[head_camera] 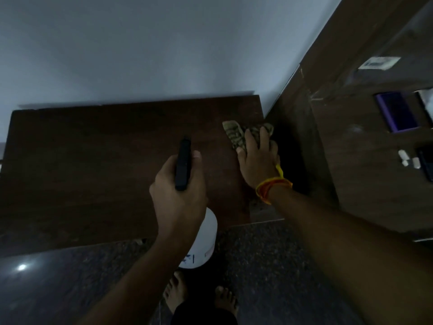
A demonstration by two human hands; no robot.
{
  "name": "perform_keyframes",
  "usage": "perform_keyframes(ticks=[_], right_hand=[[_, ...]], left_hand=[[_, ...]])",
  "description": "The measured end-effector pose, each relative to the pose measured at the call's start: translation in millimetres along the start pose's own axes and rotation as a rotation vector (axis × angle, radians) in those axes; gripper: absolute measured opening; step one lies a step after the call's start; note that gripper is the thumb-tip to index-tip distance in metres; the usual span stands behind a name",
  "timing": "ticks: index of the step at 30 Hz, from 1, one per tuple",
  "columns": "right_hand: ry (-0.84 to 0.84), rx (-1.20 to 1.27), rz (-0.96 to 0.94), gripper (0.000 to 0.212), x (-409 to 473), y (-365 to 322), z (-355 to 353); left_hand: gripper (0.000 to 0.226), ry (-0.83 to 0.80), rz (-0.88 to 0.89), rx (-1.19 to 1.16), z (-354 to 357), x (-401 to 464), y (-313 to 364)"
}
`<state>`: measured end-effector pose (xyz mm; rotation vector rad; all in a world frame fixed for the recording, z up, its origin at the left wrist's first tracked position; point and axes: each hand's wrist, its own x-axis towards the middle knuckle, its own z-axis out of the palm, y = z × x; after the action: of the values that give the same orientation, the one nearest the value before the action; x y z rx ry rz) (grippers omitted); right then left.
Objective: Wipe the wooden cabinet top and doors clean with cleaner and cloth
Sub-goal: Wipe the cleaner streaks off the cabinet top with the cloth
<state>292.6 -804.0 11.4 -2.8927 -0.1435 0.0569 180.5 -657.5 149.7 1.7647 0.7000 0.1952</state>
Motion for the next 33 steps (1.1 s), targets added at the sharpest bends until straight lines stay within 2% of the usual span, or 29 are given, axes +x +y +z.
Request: perform_keyframes(ticks=[4, 11, 19, 26, 33], right_hand=[[0.005, -0.031, -0.011, 0.053, -36, 8, -6], [-0.032, 0.008, 0.032, 0.053, -4, 1, -6], [-0.050, -0.056, 0.049, 0.053, -95, 13, -11], [-0.009, -0.031, 0.117, 0.054, -68, -2, -6], [-0.037, -0.022, 0.186, 0.053, -147, -13, -5]], left_hand=[[0.033, 0.002, 0.006, 0.002, -3, -12, 8], [0.031, -0.014, 0.049, 0.002, -12, -19, 4], [0.031, -0.002, 0.000, -0.011, -16, -37, -10], [0.028, 0.004, -0.006, 0.004, -21, -34, -23], [0.027, 0.017, 0.012, 0.006, -34, -47, -22]])
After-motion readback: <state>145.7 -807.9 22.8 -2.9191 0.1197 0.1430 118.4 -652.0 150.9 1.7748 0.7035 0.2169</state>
